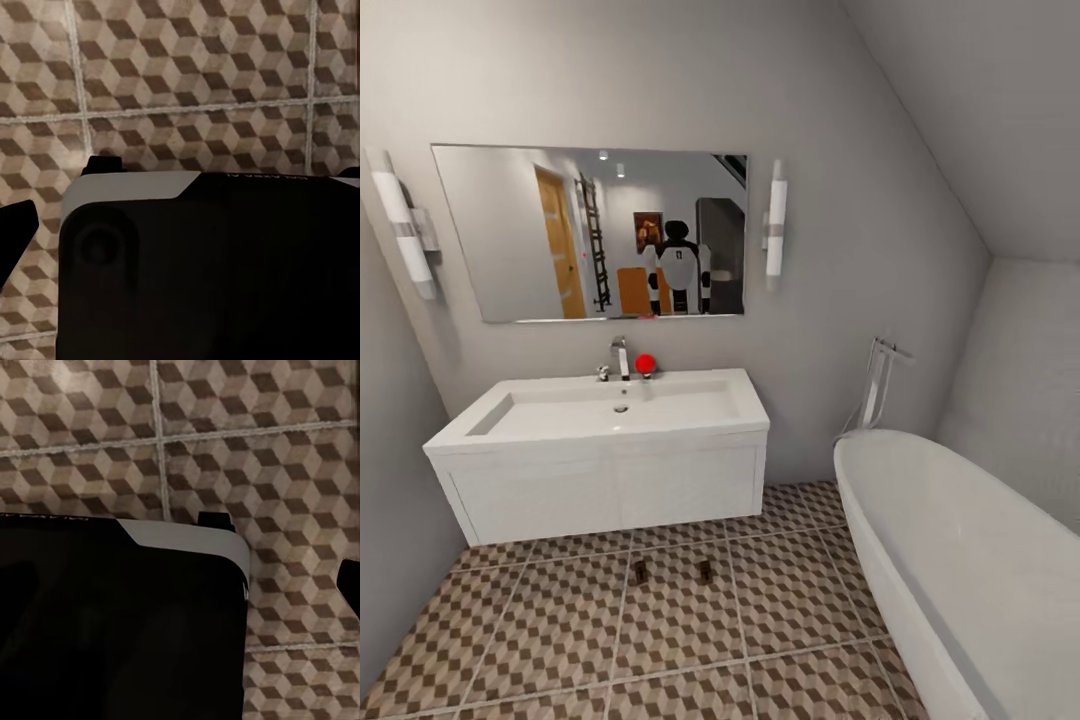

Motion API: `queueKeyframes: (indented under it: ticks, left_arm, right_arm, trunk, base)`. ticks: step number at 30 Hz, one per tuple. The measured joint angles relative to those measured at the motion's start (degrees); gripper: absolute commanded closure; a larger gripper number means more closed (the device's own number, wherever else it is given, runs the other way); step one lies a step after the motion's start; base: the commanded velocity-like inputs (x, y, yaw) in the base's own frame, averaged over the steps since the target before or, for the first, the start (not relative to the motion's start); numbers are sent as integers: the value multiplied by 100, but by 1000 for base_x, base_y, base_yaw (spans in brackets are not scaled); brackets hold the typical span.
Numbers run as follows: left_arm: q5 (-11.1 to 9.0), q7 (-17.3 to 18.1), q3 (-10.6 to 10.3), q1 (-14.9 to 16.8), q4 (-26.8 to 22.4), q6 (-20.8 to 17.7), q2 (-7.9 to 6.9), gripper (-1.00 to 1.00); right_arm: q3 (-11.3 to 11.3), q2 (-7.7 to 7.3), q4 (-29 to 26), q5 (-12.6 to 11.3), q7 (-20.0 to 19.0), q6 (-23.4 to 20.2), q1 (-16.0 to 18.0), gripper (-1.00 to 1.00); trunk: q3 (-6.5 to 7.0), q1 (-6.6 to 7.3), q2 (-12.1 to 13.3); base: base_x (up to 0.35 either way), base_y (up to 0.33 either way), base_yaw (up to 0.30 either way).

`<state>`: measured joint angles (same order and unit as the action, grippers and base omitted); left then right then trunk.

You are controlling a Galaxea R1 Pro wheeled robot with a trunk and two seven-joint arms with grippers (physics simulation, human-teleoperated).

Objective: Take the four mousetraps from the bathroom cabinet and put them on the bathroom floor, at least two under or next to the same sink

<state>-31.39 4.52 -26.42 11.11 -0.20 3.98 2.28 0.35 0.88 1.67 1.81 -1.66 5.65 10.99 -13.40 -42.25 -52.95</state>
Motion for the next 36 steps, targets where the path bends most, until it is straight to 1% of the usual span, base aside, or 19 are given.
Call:
queueKeyframes:
  ticks: [18, 36]
  left_arm:
    - [26, 2, -1, 0, -30, -1, -21, -100]
    - [42, 1, -34, 0, -29, -35, -98, -100]
  right_arm:
    - [0, 15, 1, -1, 23, -27, 0, -100]
    - [0, 9, 7, 3, 12, -55, -6, -100]
  trunk:
    - [87, 0, 0]
    - [140, 0, 0]
  base:
    - [0, 0, -244]
    - [0, 0, -275]
